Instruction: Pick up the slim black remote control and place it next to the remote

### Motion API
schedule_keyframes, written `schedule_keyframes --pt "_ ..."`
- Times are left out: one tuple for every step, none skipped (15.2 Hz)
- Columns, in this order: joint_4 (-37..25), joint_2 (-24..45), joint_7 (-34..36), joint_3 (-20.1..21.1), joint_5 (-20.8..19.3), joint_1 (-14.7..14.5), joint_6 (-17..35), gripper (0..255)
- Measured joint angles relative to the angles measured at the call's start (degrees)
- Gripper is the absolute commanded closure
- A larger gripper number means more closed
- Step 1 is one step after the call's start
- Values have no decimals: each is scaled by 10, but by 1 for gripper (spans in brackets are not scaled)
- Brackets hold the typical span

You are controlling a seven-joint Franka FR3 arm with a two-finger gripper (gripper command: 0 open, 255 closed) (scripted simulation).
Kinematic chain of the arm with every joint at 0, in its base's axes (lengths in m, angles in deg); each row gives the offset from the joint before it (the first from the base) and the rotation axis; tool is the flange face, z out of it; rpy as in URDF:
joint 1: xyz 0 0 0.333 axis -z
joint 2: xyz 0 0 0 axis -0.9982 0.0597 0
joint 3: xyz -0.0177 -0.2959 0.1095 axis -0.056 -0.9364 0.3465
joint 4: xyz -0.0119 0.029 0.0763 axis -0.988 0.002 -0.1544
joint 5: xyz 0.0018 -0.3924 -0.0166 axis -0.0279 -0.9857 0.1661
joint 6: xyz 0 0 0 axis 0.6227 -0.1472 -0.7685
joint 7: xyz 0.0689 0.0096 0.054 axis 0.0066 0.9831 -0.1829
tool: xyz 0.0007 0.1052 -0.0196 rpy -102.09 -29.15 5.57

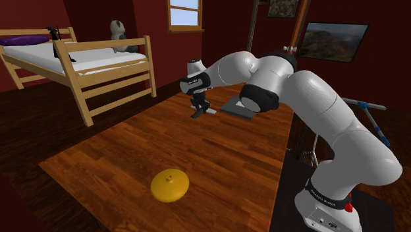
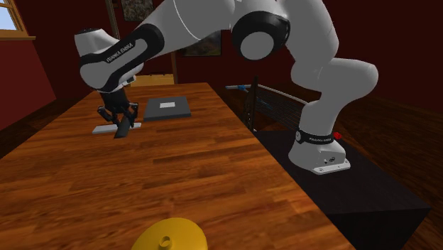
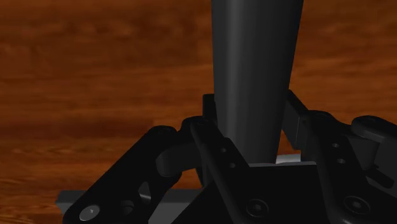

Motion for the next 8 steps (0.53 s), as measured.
schedule_keyframes --pt "-20 -12 -3 4 3 15 -5 255" --pt "-32 -21 -4 8 5 24 -6 255" --pt "-40 -28 -3 11 7 29 -6 255" --pt "-43 -33 -4 14 9 32 -3 255" --pt "-45 -38 -3 16 11 34 -1 255" --pt "-42 -41 -3 18 13 33 5 255" --pt "-41 -45 -4 20 14 35 9 255" --pt "-44 -50 -2 22 16 36 12 255"
